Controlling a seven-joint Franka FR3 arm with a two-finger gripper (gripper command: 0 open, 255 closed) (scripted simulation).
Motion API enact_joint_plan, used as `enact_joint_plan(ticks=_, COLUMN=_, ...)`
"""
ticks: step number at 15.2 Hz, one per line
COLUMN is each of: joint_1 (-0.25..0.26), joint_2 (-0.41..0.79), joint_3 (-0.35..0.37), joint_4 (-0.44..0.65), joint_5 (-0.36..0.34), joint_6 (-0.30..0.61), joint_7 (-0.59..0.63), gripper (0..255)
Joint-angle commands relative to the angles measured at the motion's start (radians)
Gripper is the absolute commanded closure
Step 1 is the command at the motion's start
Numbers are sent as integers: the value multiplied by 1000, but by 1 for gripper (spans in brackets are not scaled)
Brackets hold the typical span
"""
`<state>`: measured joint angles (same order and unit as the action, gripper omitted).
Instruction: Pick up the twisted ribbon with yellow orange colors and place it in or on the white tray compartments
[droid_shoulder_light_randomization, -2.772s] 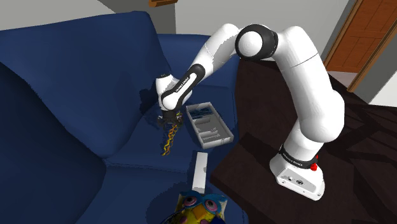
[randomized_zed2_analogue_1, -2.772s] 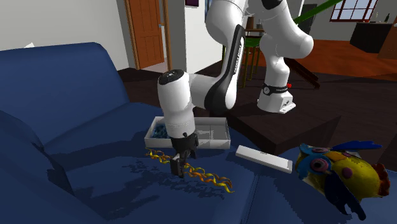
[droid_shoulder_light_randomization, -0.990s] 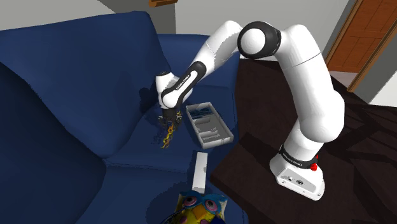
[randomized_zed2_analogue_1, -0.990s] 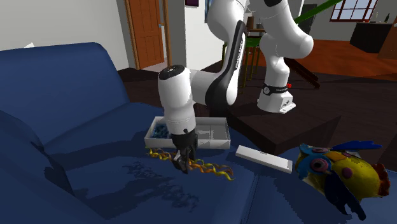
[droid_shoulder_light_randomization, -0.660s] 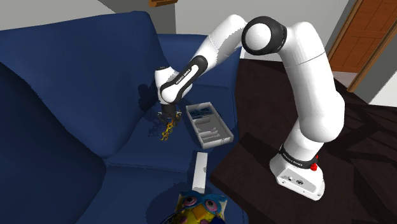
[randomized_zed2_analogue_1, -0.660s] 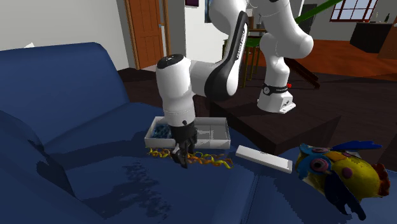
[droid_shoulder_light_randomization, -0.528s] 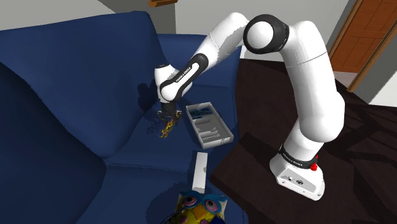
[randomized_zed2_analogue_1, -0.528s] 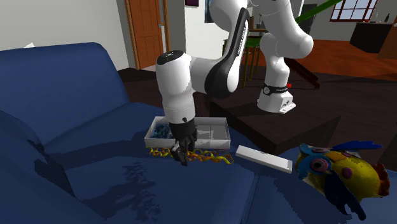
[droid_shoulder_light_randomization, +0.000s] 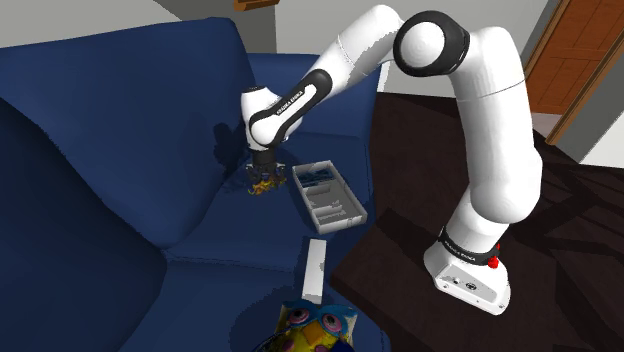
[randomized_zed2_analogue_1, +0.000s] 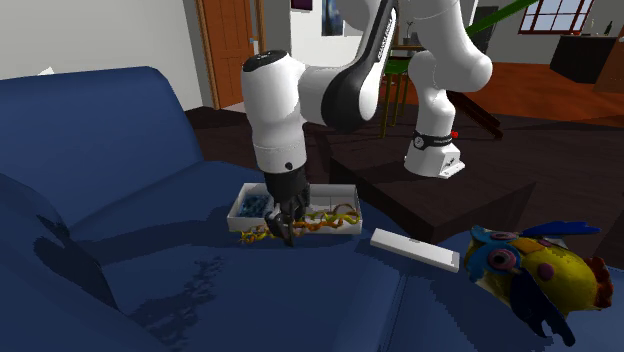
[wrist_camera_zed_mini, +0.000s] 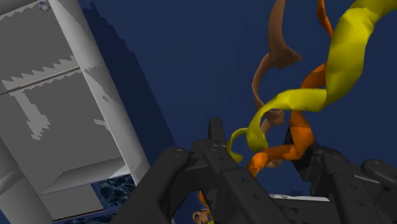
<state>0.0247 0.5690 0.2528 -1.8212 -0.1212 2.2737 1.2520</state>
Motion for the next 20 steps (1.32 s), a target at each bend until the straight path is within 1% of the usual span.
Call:
enact_joint_plan(ticks=1, joint_1=-3, joint_2=-23, joint_3=5, joint_4=-5, joint_5=6, joint_6=-18, joint_7=-1, gripper=255)
enact_joint_plan(ticks=3, joint_1=-4, joint_2=-33, joint_3=6, joint_4=-4, joint_5=8, joint_6=-28, joint_7=-2, gripper=255)
enact_joint_plan(ticks=7, joint_1=-72, joint_2=-127, joint_3=1, joint_4=-159, joint_5=26, joint_6=33, joint_7=-72, gripper=255)
enact_joint_plan(ticks=12, joint_1=-154, joint_2=-232, joint_3=-13, joint_4=-322, joint_5=49, joint_6=94, joint_7=-173, gripper=255)
enact_joint_plan(ticks=18, joint_1=-249, joint_2=-337, joint_3=-46, joint_4=-481, joint_5=73, joint_6=150, joint_7=-311, gripper=255)
enact_joint_plan(ticks=19, joint_1=-276, joint_2=-362, joint_3=-58, joint_4=-518, joint_5=78, joint_6=162, joint_7=-352, gripper=255)
enact_joint_plan(ticks=20, joint_1=-274, joint_2=-350, joint_3=-60, joint_4=-519, joint_5=74, joint_6=175, joint_7=-349, gripper=255)
